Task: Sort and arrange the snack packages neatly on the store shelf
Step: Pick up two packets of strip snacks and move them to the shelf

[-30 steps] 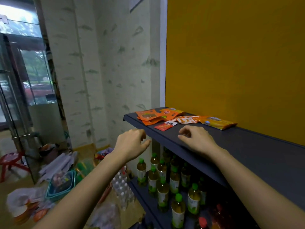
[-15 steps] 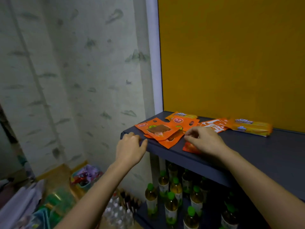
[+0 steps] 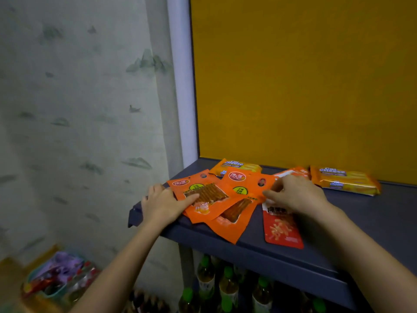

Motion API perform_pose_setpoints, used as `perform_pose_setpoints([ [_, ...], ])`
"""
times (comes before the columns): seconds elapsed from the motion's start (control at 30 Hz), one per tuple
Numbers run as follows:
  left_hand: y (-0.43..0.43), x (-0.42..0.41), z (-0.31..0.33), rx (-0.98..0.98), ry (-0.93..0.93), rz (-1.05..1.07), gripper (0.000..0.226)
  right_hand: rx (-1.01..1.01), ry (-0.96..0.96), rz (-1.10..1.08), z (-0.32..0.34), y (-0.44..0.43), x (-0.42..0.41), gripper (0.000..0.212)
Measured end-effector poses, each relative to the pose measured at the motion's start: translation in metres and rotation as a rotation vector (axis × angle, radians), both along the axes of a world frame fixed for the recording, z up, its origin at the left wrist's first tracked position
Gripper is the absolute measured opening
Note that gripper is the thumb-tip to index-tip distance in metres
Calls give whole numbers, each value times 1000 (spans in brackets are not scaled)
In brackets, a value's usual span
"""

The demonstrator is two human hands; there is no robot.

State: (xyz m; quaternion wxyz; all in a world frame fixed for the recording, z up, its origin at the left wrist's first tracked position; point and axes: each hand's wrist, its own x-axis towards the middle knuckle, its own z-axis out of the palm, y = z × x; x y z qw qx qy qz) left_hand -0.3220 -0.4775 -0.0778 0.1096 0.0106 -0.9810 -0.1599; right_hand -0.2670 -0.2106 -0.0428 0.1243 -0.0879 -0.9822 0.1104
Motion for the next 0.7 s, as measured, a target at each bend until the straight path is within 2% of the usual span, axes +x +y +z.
perform_pose_setpoints([
  [0.13, -2, -25, 6, 190, -71, -103, 70, 26, -37, -83, 0, -1, -6, 49],
  [0.2, -5, -35, 8, 301, -96, -164, 58, 23, -48, -133, 0, -3, -9, 54],
  [0.33, -13, -49, 6, 410, -151, -285, 44, -81, -85, -227, -1, -15, -14, 57],
  [0.4, -16, -56, 4, 406, -162, -316, 47, -142, -67, -270, 1, -21, -17, 51],
  [0.5, -19, -63, 1, 420, -156, -368, 45, -266, -72, -287, 4, -33, -21, 29],
  [0.57, -24, -63, 3, 560, -193, -441, 38, -380, -46, -299, 7, -42, -21, 16],
  [0.63, -30, -62, 7, 724, -220, -483, 23, -497, 33, -294, 7, -50, -21, 22],
  [0.7, -37, -65, 11, 846, -223, -485, 21, -528, 121, -294, 6, -57, -20, 23],
])
